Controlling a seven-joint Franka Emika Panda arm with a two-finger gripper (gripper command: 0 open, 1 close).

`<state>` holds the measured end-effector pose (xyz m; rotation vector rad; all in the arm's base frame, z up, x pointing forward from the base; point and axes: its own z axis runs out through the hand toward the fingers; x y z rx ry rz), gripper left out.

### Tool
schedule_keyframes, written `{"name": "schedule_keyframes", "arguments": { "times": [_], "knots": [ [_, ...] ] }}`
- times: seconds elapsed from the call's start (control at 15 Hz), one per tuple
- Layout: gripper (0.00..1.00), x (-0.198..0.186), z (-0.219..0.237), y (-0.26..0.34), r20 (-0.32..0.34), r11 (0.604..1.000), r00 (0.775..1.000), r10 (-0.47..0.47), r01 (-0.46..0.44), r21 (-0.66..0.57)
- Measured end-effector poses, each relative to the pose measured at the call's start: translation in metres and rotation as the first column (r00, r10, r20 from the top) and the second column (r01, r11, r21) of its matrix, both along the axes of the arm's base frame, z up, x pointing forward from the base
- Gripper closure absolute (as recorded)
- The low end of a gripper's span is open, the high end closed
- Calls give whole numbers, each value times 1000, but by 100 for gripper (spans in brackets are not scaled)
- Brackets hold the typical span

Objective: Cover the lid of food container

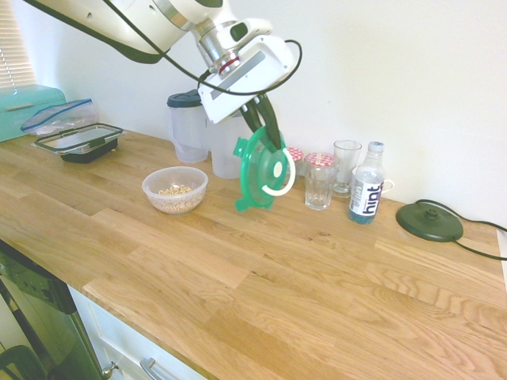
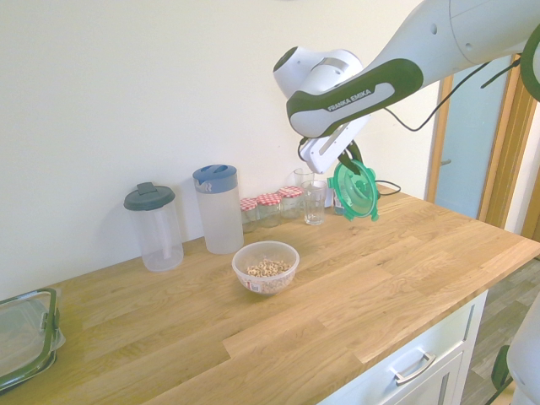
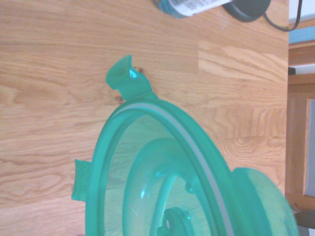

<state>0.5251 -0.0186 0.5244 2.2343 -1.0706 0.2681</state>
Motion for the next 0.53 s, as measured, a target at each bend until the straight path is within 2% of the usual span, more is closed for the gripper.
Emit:
{"name": "schedule_keyframes", "arguments": {
  "times": [0.13, 0.4, 0.53],
  "knots": [
    [100, 2, -7, 25, 1, 999, 1000, 20, -20, -25],
    [100, 10, -6, 80, 50, 974, 989, 136, -125, -187],
    [100, 1, -14, 118, 51, 962, 988, 146, -129, -242]
  ]
}}
